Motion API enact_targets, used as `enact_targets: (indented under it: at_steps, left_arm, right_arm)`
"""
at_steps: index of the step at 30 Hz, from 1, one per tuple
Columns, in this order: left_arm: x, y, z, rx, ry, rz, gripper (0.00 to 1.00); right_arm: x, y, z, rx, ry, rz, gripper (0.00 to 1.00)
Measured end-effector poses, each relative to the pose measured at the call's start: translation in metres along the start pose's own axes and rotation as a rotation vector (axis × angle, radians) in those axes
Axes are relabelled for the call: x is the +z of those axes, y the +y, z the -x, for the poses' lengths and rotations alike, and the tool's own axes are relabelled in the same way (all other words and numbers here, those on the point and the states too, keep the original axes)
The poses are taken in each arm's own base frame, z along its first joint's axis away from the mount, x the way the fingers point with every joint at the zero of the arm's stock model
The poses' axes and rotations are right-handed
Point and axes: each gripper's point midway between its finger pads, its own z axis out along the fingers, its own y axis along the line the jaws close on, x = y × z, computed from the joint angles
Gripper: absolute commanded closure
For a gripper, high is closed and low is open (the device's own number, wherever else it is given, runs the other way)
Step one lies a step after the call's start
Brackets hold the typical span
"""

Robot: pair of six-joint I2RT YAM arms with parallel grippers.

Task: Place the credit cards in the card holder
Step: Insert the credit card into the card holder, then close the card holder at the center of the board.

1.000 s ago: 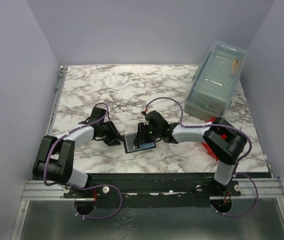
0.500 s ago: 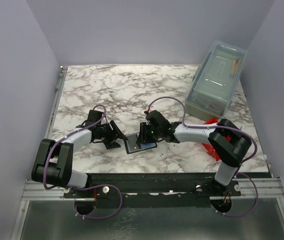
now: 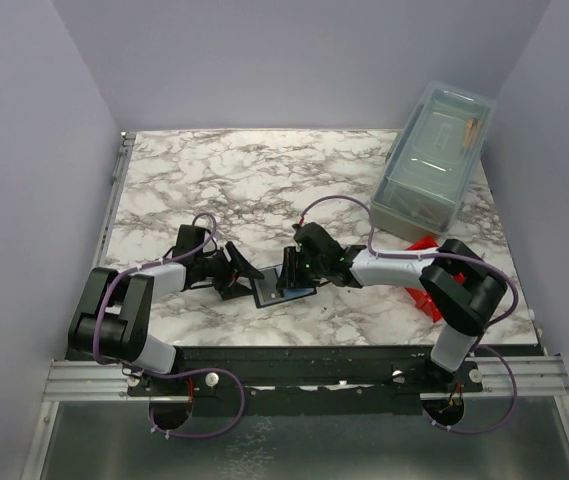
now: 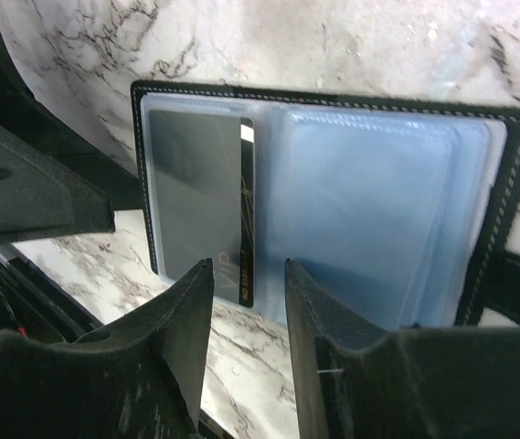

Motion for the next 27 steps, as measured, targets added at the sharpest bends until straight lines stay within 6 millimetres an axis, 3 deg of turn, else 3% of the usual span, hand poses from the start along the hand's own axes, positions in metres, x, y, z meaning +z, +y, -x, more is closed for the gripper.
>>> enact_targets:
  at_steps: [8,14,21,27]
  left_arm:
    - [0.001,-0.001,0.000,0.000,0.000,-0.008,0.35]
    - [0.002,-0.002,-0.001,-0.002,0.020,-0.022,0.35]
    - [0.002,-0.004,-0.003,0.002,0.033,-0.032,0.35]
    - [-0.003,-0.022,-0.001,0.025,0.048,-0.076,0.36]
  right_arm:
    - [-0.023,-0.009,0.008,-0.001,-0.037,-0.080,0.58]
    - [-0.016,-0.033,0.007,-0.005,-0.047,-0.179,0.65]
    - [-0.011,-0.036,0.015,-0.006,-0.069,-0.207,0.67]
    - [-0.010,-0.034,0.014,0.007,-0.088,-0.172,0.67]
